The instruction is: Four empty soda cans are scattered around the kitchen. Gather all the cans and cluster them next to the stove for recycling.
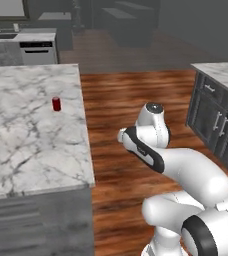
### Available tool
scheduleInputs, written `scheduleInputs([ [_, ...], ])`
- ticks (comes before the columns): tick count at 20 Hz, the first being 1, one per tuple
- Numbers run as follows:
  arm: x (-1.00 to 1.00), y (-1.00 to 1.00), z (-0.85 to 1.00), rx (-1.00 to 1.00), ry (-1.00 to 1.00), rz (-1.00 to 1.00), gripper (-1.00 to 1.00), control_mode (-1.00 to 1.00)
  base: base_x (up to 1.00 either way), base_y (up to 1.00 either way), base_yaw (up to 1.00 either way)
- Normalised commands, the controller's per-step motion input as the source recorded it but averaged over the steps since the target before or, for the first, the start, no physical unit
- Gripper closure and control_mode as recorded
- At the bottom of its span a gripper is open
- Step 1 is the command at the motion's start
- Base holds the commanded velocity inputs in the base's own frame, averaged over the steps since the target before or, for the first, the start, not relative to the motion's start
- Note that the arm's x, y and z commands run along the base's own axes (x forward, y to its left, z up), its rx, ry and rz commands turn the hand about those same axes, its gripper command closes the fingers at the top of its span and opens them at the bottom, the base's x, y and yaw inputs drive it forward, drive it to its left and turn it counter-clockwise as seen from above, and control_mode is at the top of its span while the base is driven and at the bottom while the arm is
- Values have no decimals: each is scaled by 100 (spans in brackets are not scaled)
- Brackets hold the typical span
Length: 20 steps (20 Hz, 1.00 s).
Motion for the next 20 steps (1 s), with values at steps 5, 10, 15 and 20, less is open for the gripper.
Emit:
scheduleInputs([
  [5, 0, 0, 0, 0, 0, 0, -100, 100, 54, -44, 0],
  [10, 0, 0, 0, 0, 0, 0, -100, 100, 57, -43, 1],
  [15, 0, 0, 0, 0, 0, 0, -100, 100, 60, -42, 3],
  [20, 0, 0, 0, 0, 0, 0, -100, 100, 59, -41, 6],
])
